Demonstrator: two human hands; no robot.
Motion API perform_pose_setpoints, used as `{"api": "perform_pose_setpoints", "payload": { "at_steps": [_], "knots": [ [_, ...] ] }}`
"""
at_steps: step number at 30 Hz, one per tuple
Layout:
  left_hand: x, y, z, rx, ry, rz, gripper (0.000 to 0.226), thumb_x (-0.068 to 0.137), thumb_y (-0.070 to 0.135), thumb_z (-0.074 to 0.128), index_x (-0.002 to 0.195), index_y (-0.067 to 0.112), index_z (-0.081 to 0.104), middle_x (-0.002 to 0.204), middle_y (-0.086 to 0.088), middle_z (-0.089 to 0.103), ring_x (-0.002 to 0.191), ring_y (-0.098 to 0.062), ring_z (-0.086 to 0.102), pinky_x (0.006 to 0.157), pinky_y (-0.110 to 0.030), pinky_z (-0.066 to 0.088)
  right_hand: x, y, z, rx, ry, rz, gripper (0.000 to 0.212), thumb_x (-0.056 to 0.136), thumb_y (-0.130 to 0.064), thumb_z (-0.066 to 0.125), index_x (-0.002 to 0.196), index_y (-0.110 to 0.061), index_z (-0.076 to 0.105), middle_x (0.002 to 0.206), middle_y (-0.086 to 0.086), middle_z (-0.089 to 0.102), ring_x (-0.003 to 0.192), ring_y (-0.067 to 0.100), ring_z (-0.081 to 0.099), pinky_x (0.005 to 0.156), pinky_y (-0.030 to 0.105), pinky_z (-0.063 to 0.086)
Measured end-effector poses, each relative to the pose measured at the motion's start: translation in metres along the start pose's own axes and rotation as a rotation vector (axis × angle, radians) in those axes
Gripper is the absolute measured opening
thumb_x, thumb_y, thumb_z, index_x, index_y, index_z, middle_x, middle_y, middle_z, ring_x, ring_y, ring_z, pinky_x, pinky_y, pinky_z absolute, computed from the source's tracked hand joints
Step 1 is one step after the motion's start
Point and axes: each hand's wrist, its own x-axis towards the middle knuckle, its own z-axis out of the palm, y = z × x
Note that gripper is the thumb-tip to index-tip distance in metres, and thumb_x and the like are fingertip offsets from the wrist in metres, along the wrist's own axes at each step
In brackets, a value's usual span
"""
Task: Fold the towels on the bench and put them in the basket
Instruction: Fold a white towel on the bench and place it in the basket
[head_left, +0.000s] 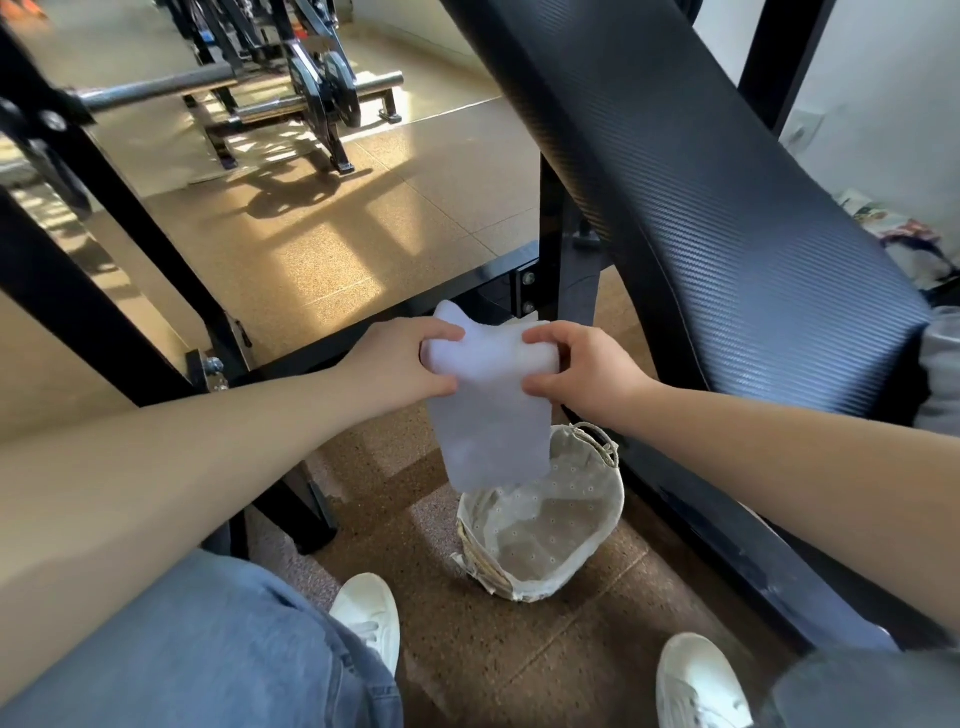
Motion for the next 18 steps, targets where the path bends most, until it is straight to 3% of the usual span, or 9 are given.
{"api": "perform_pose_setpoints", "payload": {
  "at_steps": [4,8,10,12,14,18],
  "knots": [
    [-0.002,-0.002,0.001,0.053,-0.004,0.002,0.063,0.077,0.024,0.079,0.135,0.037,0.057,0.089,0.012,0.056,0.073,-0.003,0.056,0.058,-0.021,0.039,-0.002,-0.001,0.002,-0.044,-0.019,-0.015,0.06,0.083,-0.02,0.08,0.136,-0.033,0.057,0.109,-0.01,0.06,0.093,0.007,0.06,0.071,0.016,0.048],
    [-0.001,-0.003,0.001,0.129,0.038,0.026,0.054,0.081,0.025,0.076,0.133,0.036,0.061,0.116,0.002,0.065,0.085,-0.011,0.06,0.069,-0.027,0.046,-0.001,-0.002,0.002,-0.094,0.035,-0.017,0.048,0.087,-0.016,0.073,0.133,-0.028,0.061,0.108,-0.009,0.059,0.097,0.01,0.057,0.074,0.018,0.045],
    [0.0,0.0,-0.001,0.17,0.048,0.047,0.042,0.086,0.023,0.072,0.127,0.033,0.067,0.119,0.0,0.068,0.094,-0.016,0.063,0.078,-0.032,0.05,-0.001,-0.004,-0.001,-0.112,0.045,-0.032,0.041,0.089,-0.014,0.07,0.129,-0.025,0.066,0.108,-0.008,0.063,0.098,0.01,0.058,0.08,0.022,0.046],
    [0.0,0.003,-0.004,0.174,0.046,0.064,0.029,0.089,0.019,0.067,0.114,0.031,0.074,0.106,-0.003,0.074,0.094,-0.021,0.066,0.083,-0.043,0.056,-0.001,-0.006,-0.005,-0.126,0.043,-0.049,0.032,0.091,-0.013,0.066,0.121,-0.025,0.07,0.097,-0.01,0.067,0.083,0.006,0.06,0.074,0.019,0.049],
    [0.001,0.003,-0.007,0.174,0.045,0.067,0.024,0.09,0.019,0.064,0.108,0.029,0.076,0.096,-0.003,0.074,0.089,-0.022,0.067,0.082,-0.046,0.057,0.0,-0.008,-0.008,-0.155,0.028,-0.06,0.029,0.094,-0.013,0.063,0.118,-0.025,0.071,0.086,-0.014,0.063,0.068,-0.001,0.056,0.059,0.013,0.043],
    [0.005,-0.002,-0.004,0.249,-0.021,0.105,0.02,0.096,0.02,0.056,0.106,0.019,0.073,0.092,-0.004,0.07,0.087,-0.025,0.065,0.076,-0.044,0.054,0.002,-0.006,-0.008,-0.249,-0.04,-0.063,0.025,0.094,-0.014,0.062,0.117,-0.021,0.071,0.098,-0.005,0.068,0.093,0.013,0.064,0.076,0.023,0.049]
  ]
}}
